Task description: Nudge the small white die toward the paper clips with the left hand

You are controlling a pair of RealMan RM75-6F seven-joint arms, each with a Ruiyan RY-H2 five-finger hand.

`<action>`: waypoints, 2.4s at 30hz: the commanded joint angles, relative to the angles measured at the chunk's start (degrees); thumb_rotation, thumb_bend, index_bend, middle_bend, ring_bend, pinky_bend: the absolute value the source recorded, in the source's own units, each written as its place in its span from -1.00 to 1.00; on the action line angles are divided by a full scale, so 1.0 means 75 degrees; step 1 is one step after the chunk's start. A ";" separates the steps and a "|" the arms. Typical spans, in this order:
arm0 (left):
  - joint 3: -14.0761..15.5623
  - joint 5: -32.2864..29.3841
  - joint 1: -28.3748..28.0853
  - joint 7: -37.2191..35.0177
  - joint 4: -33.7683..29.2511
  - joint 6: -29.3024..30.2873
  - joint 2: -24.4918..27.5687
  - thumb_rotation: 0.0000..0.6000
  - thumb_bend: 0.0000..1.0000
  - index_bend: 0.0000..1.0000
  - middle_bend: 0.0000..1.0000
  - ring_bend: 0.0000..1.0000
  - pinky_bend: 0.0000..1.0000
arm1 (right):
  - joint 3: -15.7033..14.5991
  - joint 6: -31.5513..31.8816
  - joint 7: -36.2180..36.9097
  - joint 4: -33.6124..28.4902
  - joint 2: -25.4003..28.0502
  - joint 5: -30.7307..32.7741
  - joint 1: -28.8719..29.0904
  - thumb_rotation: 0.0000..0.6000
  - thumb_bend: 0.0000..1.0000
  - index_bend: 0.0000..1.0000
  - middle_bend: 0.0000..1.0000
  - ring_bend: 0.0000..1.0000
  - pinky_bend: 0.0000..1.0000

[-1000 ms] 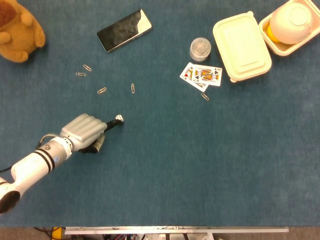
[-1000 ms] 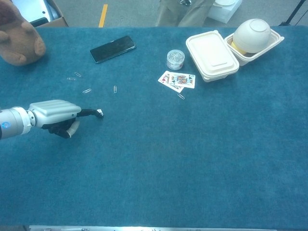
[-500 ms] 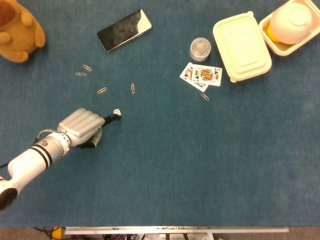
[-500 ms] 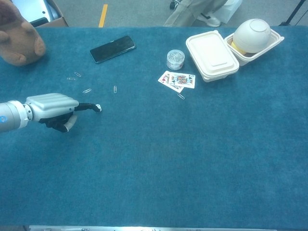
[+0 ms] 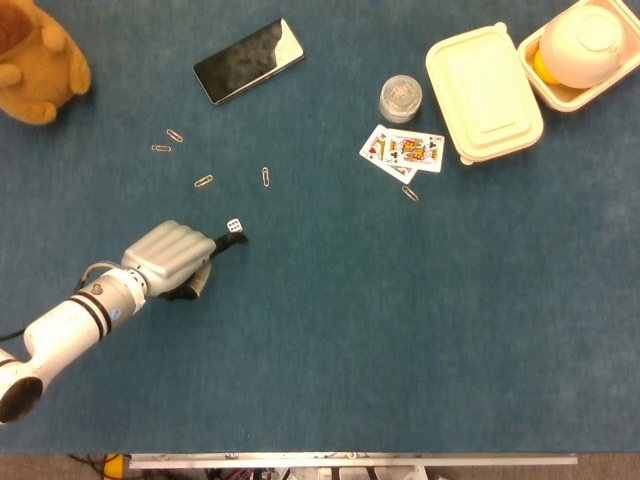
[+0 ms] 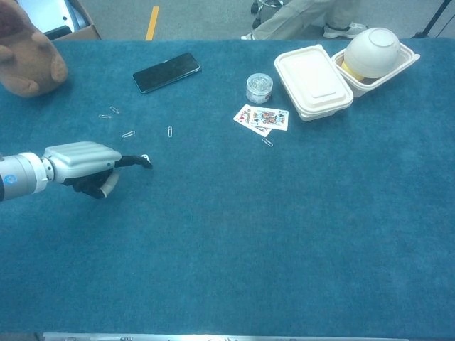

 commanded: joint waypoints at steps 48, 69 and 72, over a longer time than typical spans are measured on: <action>-0.0319 0.0122 0.0693 -0.0400 -0.0200 0.1873 0.0686 0.69 0.58 -0.84 0.38 0.26 0.50 | 0.0059 0.0103 -0.0015 -0.0019 -0.0017 0.0076 -0.0078 1.00 -0.83 -0.41 -0.41 -0.68 -0.50; -0.0596 0.0145 0.3395 -0.0697 0.0377 0.6001 0.0698 0.40 0.17 -0.81 -0.53 -0.73 -0.70 | 0.0017 0.0093 -0.0207 -0.0186 -0.0081 -0.0085 -0.0026 1.00 -0.83 -0.41 -0.41 -0.68 -0.50; -0.0564 0.0147 0.3665 -0.0688 0.0313 0.6248 0.0784 0.40 0.17 -0.81 -0.53 -0.73 -0.70 | -0.0022 0.0143 -0.0155 -0.0198 -0.0055 -0.0140 -0.0064 1.00 -0.83 -0.41 -0.41 -0.68 -0.50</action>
